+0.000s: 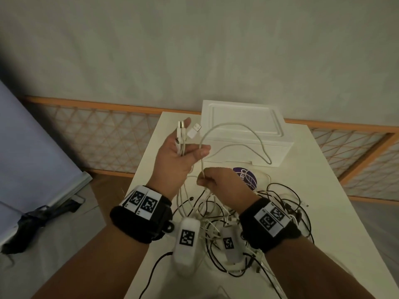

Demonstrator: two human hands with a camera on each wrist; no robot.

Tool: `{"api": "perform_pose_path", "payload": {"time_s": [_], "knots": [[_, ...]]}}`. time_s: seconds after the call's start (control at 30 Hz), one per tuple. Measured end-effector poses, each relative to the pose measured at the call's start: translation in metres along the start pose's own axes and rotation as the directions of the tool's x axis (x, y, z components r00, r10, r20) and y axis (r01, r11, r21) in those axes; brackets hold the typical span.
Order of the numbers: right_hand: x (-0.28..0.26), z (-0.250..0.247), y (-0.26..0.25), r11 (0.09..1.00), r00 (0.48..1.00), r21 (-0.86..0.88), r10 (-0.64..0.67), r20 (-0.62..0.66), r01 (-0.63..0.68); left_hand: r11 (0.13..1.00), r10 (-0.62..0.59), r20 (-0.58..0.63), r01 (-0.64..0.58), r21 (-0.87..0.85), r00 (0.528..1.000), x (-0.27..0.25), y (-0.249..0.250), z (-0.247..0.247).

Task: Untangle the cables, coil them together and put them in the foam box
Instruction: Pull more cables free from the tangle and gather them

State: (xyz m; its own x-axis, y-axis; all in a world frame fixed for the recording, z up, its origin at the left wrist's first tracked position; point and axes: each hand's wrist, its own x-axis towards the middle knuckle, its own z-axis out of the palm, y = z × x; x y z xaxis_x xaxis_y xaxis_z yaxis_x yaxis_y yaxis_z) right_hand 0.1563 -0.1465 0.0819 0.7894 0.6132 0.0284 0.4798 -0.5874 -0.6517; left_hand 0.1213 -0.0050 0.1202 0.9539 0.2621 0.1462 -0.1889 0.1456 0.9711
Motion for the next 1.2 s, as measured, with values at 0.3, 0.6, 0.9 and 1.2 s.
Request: {"api": "perform_pose_path", "payload": {"time_s": [0.3,0.6,0.9,1.2], "knots": [[-0.001,-0.042,-0.034,0.873,0.909,0.454,0.032,-0.416,0.177,0.951,-0.25,0.08,0.23,0.205,0.965,-0.023,-0.036,0.005],[-0.032,-0.048,-0.015,0.783,0.942,0.615,0.129,-0.31,0.095,0.967,-0.256,-0.143,0.25,-0.06,0.956,0.002,-0.04,-0.037],[-0.087,-0.07,0.05,0.682,0.788,-0.645,0.584,0.197,-0.344,0.938,-0.227,-0.212,0.154,-0.312,0.95,-0.006,-0.024,-0.064],[-0.065,0.014,-0.064,0.999,0.998,-0.021,0.03,-0.062,-0.032,1.0,0.003,0.193,-0.007,0.02,0.981,-0.057,-0.014,-0.011]]}}
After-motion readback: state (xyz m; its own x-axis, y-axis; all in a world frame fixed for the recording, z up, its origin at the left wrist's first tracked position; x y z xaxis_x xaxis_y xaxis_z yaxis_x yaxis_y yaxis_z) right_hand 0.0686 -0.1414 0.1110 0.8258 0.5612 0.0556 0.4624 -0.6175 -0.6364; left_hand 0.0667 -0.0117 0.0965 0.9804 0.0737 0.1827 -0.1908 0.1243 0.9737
